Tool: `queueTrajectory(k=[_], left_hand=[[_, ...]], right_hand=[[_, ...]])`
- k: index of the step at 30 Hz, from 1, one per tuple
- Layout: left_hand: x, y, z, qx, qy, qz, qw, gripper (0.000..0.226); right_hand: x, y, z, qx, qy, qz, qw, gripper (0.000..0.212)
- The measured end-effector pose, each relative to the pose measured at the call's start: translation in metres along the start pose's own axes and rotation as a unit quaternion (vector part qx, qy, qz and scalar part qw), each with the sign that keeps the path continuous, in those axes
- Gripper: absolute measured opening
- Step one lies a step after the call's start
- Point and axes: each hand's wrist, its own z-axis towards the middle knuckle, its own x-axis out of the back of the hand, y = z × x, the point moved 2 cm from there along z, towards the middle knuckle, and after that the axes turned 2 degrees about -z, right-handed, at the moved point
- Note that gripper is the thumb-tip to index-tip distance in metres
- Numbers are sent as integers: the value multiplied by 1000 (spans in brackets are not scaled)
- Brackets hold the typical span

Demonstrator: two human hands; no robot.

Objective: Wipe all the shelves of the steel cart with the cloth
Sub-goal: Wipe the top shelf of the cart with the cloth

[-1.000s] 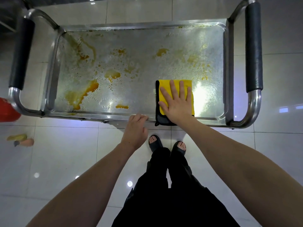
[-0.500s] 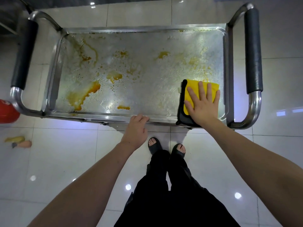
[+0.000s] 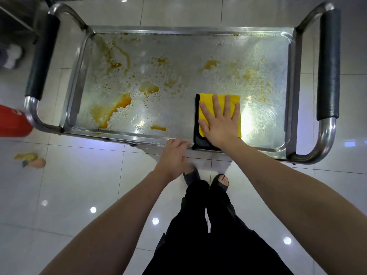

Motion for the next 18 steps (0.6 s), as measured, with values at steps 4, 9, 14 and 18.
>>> queueTrajectory(k=[4,9,14,18], left_hand=[[0,-10,0,-5,8,-11,1000,60],[0,-11,-1,9,33,-44,998,57],[8,-11,0,26,31,-71,997,52],[13,-22,-6,38,85,-48,995,45]], right_hand=[[-1,7,-2,7,5,4,1000,65],[-7,38,-21,-26,40,12,999,62],[-6,64,-35,-45,38,15,998,63],[-5,62,-33,-45,36,10,998,63]])
